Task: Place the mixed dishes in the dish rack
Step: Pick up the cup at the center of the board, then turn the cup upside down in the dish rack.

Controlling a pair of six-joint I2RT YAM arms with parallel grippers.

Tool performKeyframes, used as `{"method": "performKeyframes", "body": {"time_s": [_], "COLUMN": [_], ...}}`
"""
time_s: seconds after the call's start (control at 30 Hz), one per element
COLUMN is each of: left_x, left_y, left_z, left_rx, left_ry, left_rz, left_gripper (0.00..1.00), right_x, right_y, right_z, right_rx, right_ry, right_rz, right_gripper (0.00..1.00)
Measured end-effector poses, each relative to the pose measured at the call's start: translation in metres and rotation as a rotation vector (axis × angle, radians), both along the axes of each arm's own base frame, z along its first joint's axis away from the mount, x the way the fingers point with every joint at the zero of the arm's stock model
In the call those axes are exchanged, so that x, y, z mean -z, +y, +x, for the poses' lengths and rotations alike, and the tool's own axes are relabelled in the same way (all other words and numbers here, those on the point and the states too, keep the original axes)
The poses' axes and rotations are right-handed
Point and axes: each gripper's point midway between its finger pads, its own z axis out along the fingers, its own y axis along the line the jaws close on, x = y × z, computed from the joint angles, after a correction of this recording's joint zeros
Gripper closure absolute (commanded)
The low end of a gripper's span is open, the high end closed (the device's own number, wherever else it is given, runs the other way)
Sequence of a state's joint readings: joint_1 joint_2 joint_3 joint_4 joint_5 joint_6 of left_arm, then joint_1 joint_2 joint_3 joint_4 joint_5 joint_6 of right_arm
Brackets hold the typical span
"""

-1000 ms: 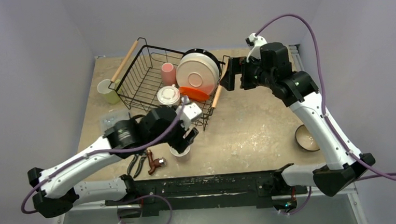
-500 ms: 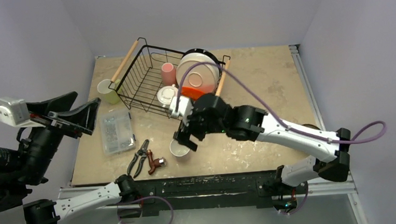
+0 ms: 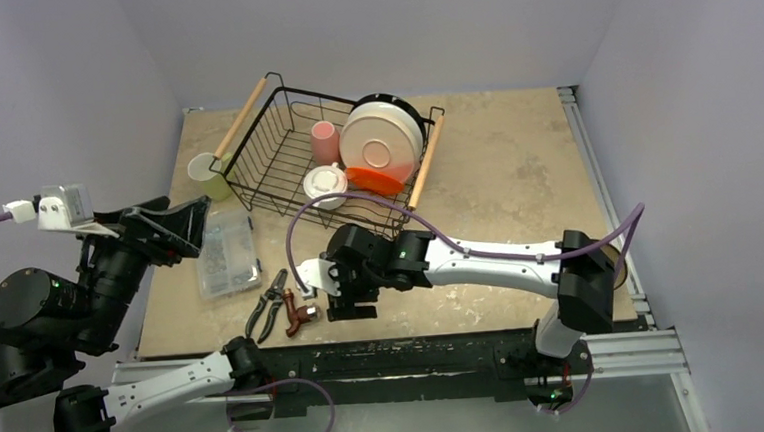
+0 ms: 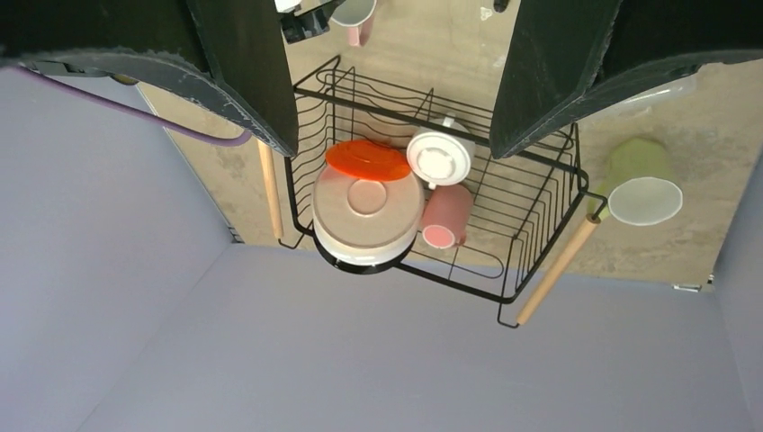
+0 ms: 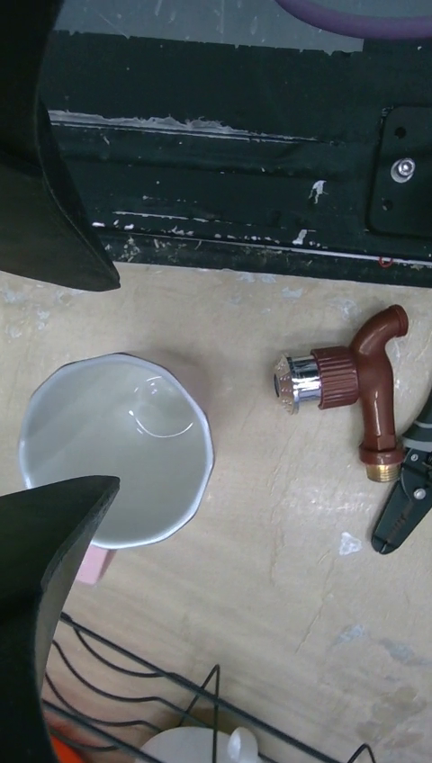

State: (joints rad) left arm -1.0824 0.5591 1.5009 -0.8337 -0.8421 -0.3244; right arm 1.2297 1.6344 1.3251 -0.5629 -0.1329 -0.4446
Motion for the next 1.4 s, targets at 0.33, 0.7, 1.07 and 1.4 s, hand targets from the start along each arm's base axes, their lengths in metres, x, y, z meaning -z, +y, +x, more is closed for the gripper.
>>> {"method": "performKeyframes", "body": {"time_s": [0.33, 0.7, 1.07, 1.4], "left_x": [0.018, 0.006, -0.058, -0.131], "left_y": [-0.018, -0.024, -0.023, -0.054], "left_z": [0.001, 0.005, 0.016, 0.051], "left_rx": [0.034, 0.04, -0.007, -0.125], "left_ry": [0.112, 0.1, -0.09, -0.235], "left_rz": [0.049, 0.087, 0.099, 0.273], "left_gripper": [0.24, 0.24, 0.22, 0.0], "right_x": [0.051, 0.057, -0.103, -0.288], "right_y": [0.007, 0.008, 0.052, -0.019], "right_z": [0.005, 0.001, 0.023, 0.166], "right_rx": [0.009, 0.037, 0.054, 0.374], "right_ry": [-0.006, 0.028, 0.298, 0.659], "right_rz": [-0.095, -0.086, 0.258, 0.85], "right_gripper": [0.57, 1.0, 1.0, 1.0]}}
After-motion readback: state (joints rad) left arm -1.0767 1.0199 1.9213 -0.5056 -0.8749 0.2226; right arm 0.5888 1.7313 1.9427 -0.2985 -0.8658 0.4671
